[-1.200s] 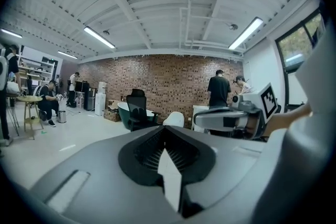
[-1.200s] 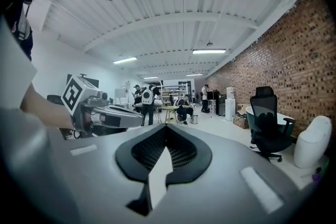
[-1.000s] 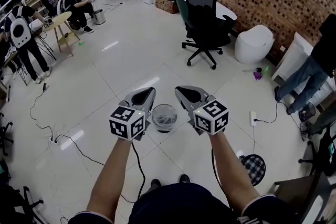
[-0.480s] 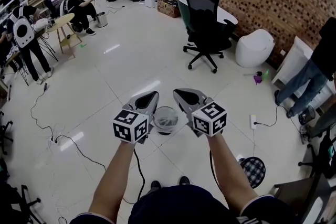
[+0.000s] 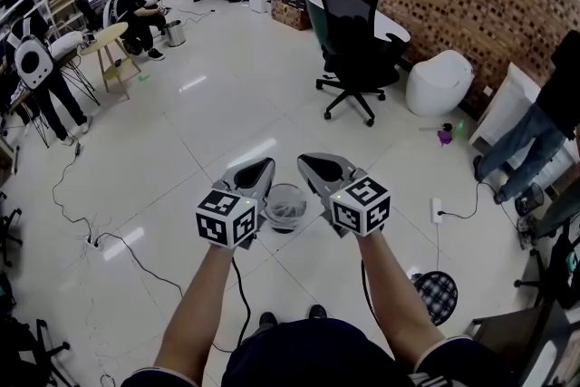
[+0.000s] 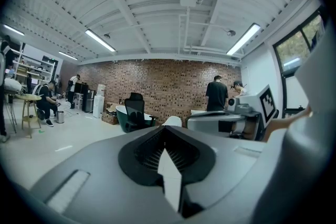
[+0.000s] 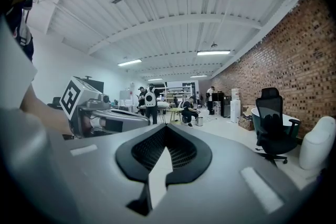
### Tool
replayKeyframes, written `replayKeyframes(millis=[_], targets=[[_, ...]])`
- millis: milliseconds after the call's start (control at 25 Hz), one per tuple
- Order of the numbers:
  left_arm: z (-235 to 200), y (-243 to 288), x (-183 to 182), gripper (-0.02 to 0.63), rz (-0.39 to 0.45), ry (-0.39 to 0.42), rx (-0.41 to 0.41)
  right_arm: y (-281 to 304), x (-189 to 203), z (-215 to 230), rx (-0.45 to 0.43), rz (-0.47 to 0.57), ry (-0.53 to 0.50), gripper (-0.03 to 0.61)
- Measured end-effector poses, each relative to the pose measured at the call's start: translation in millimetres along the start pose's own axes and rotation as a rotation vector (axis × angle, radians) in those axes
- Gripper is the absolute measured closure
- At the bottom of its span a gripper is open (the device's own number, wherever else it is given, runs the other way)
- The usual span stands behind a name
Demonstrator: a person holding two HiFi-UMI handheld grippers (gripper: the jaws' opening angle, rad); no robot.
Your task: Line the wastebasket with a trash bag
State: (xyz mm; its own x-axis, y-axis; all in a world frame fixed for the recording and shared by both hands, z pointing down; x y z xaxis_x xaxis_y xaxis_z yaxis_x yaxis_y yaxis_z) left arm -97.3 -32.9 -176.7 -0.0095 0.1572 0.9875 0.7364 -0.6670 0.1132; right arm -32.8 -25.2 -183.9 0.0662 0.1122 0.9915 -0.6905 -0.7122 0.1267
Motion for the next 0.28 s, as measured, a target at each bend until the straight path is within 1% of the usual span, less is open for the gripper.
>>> replayKeyframes(millis=[280], targets=[[1.9, 4.6, -2.3, 0.603, -0.001, -0.001, 0.001, -4.4, -1.4, 7.2, 0.004, -0.001, 0.002, 0.578]])
Point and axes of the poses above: the fingertips, and each gripper's own axes: y forward along the fingers, z to its right, x out of its underside, the point moved 1 cm from there along -y, backward along the fingers, and after that the axes turned 2 degrees about x, right-handed, at the moved point
